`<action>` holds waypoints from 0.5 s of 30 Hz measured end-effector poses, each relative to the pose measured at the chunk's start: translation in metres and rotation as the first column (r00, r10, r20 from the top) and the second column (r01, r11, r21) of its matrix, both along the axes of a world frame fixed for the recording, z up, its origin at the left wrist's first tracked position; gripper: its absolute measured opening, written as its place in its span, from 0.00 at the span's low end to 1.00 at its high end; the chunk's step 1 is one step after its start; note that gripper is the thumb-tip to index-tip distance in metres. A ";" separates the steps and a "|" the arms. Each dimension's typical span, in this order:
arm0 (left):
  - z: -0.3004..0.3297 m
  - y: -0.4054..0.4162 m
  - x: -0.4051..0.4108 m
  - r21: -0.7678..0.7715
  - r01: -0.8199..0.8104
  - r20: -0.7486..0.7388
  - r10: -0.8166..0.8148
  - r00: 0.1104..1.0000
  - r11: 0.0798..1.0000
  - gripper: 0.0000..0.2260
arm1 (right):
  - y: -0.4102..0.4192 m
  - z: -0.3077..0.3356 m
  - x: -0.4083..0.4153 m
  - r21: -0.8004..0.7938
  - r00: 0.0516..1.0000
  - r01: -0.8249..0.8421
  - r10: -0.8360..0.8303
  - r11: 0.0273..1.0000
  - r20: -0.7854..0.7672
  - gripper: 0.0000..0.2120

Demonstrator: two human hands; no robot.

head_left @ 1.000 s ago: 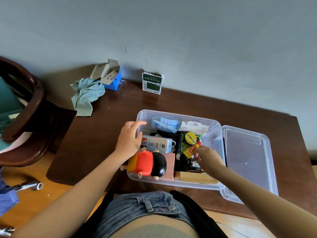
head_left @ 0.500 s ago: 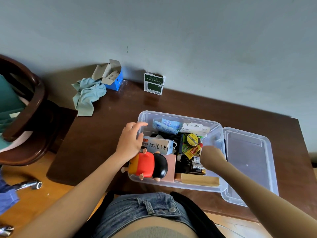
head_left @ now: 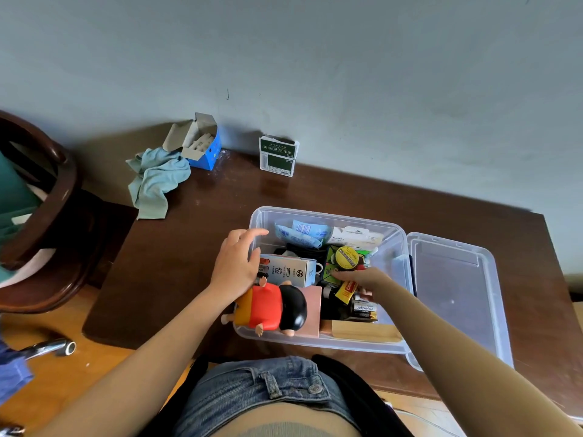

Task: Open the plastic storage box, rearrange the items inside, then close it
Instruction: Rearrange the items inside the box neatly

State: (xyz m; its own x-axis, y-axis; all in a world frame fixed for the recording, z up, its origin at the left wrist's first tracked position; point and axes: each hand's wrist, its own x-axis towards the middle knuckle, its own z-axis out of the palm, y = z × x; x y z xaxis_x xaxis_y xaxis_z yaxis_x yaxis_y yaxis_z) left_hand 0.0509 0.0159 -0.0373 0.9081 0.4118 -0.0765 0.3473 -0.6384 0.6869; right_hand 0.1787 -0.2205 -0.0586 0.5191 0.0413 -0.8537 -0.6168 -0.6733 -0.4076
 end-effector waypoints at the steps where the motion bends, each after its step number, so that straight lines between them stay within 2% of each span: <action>1: 0.000 0.000 0.000 0.000 -0.001 0.000 0.001 1.000 1.000 0.16 | 0.000 0.001 0.001 0.009 0.999 0.029 -0.029 1.000 -0.025 0.16; 6: 0.000 -0.002 0.000 0.006 -0.011 0.000 0.011 1.000 1.000 0.16 | 0.004 -0.001 -0.001 0.195 0.982 0.184 -0.171 0.964 -0.080 0.20; 8: 0.001 -0.003 0.000 0.016 -0.020 -0.004 0.020 1.000 1.000 0.16 | 0.012 -0.005 -0.005 0.194 0.979 0.198 -0.201 0.961 -0.003 0.22; 11: 0.001 -0.004 -0.001 0.021 -0.015 -0.013 0.015 1.000 1.000 0.16 | 0.018 -0.013 -0.011 0.110 0.959 0.188 -0.206 0.976 0.196 0.23; 15: 0.002 -0.001 -0.005 -0.019 0.013 -0.018 -0.013 1.000 1.000 0.16 | 0.012 -0.002 -0.011 0.138 0.933 0.226 -0.255 0.964 0.256 0.23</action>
